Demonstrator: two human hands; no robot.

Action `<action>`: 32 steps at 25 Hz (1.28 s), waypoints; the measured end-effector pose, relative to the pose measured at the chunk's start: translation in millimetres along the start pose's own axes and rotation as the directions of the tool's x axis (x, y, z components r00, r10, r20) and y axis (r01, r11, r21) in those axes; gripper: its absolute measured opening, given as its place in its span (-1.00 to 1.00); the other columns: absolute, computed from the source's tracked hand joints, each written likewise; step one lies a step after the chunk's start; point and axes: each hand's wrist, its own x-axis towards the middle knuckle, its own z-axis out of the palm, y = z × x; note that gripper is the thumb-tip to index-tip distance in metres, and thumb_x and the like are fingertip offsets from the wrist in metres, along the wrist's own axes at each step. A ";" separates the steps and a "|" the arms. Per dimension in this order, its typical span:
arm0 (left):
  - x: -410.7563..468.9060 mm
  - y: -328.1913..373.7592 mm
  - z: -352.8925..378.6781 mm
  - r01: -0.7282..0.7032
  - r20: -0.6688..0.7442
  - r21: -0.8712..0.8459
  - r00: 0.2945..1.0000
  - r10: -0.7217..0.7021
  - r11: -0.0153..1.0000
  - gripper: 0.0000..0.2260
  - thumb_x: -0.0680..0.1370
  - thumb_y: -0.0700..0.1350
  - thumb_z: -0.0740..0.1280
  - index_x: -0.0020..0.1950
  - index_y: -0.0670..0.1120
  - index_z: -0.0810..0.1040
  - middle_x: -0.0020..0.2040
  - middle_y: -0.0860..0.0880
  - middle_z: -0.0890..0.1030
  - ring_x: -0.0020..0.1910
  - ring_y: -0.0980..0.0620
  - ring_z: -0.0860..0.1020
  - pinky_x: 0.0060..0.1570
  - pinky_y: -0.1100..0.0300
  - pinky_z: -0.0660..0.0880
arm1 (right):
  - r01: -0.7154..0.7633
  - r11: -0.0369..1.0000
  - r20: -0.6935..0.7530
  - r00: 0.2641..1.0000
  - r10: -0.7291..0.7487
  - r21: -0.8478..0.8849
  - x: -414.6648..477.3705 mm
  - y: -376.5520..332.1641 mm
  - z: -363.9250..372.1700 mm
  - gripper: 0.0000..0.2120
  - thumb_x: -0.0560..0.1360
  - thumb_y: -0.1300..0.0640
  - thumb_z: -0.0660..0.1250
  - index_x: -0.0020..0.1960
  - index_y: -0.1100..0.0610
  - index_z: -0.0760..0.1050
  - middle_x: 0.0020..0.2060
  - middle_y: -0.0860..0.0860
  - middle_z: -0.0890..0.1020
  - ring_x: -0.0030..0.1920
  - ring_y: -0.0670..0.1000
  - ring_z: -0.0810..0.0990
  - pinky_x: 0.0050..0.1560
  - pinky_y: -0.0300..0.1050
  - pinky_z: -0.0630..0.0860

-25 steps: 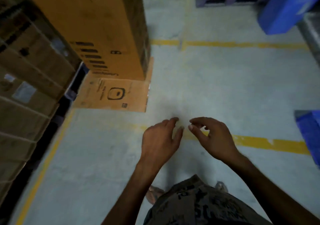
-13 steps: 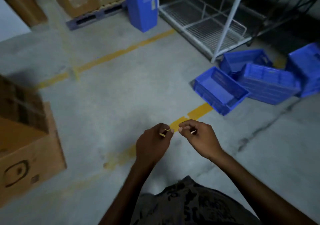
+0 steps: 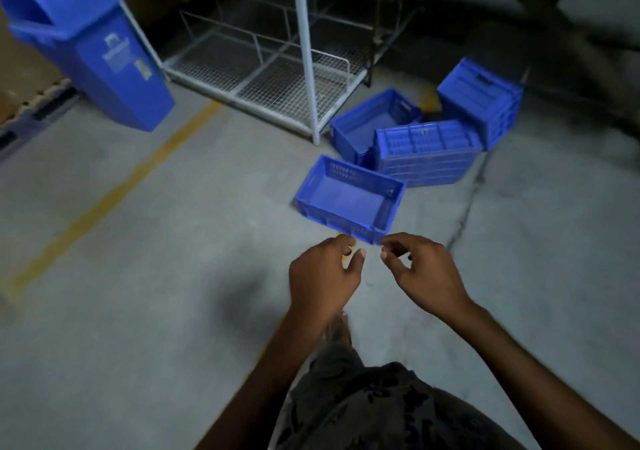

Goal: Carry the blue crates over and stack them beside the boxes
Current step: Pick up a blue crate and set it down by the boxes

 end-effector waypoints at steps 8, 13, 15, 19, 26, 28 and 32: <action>221.0 62.9 25.2 -0.165 0.044 0.033 0.986 0.163 0.986 -0.78 0.53 0.18 0.29 0.10 0.15 0.60 0.00 0.22 0.69 -0.04 0.17 0.66 -0.12 0.21 0.52 | -0.116 0.990 -0.066 0.992 0.111 -0.078 178.6 62.2 -51.5 -0.77 0.51 0.07 0.37 0.16 -0.08 0.58 -0.05 -0.20 0.66 0.01 -0.10 0.62 0.00 0.00 0.61; 339.6 118.9 74.6 -0.161 0.051 0.075 0.986 0.158 0.984 -0.84 0.50 0.12 0.29 -0.03 0.12 0.61 -0.16 0.15 0.70 -0.17 0.10 0.66 -0.25 0.17 0.54 | -0.124 0.983 -0.032 0.992 0.121 -0.139 300.4 143.6 -86.6 -0.74 0.54 0.06 0.37 0.22 -0.06 0.57 0.01 -0.19 0.66 0.05 -0.11 0.59 0.02 -0.11 0.58; 389.7 146.2 109.0 -0.135 0.051 0.103 0.990 0.130 0.985 -0.84 0.51 0.11 0.29 -0.05 0.11 0.61 -0.19 0.11 0.69 -0.19 0.06 0.66 -0.28 0.17 0.49 | -0.118 0.982 0.008 0.993 0.121 -0.145 355.5 189.7 -97.0 -0.75 0.54 0.05 0.38 0.21 -0.06 0.57 0.02 -0.18 0.66 0.05 -0.10 0.59 0.02 -0.14 0.56; 484.5 207.6 186.9 0.019 0.172 0.084 0.985 -0.033 0.996 -0.81 0.57 0.12 0.26 0.01 0.06 0.58 -0.06 0.05 0.70 -0.05 -0.04 0.65 -0.19 0.14 0.46 | -0.089 0.983 0.164 0.980 0.116 -0.160 462.0 280.8 -123.7 -0.73 0.51 0.08 0.39 0.21 -0.02 0.58 0.05 -0.14 0.67 0.08 -0.04 0.60 0.07 -0.11 0.54; 581.2 247.7 290.5 0.193 0.338 -0.026 0.925 -0.173 0.981 -0.75 0.62 0.12 0.22 0.06 0.01 0.60 0.03 0.00 0.69 0.04 -0.08 0.63 -0.07 0.09 0.51 | -0.099 0.961 0.360 0.913 0.191 -0.260 588.2 386.7 -132.2 -0.74 0.51 0.08 0.37 0.19 -0.01 0.57 0.06 -0.07 0.67 0.11 0.02 0.60 0.09 -0.02 0.56; 592.3 222.8 319.4 0.258 0.389 0.008 0.889 -0.241 0.966 -0.80 0.61 0.06 0.22 0.01 0.00 0.59 0.02 0.01 0.69 0.04 -0.10 0.64 -0.11 0.09 0.52 | -0.071 0.958 0.455 0.868 0.196 -0.277 602.5 402.8 -100.0 -0.73 0.53 0.08 0.34 0.23 0.00 0.56 0.09 -0.05 0.65 0.16 0.05 0.57 0.13 -0.01 0.54; 585.8 137.6 371.9 0.360 0.499 0.085 0.792 -0.353 0.929 -0.86 0.59 -0.08 0.23 0.03 -0.05 0.57 0.06 -0.04 0.67 0.05 -0.16 0.63 -0.11 0.06 0.51 | -0.044 0.957 0.609 0.763 0.218 -0.287 598.2 422.1 -8.9 -0.71 0.53 0.09 0.32 0.24 -0.01 0.54 0.13 0.01 0.63 0.20 0.11 0.55 0.16 0.05 0.52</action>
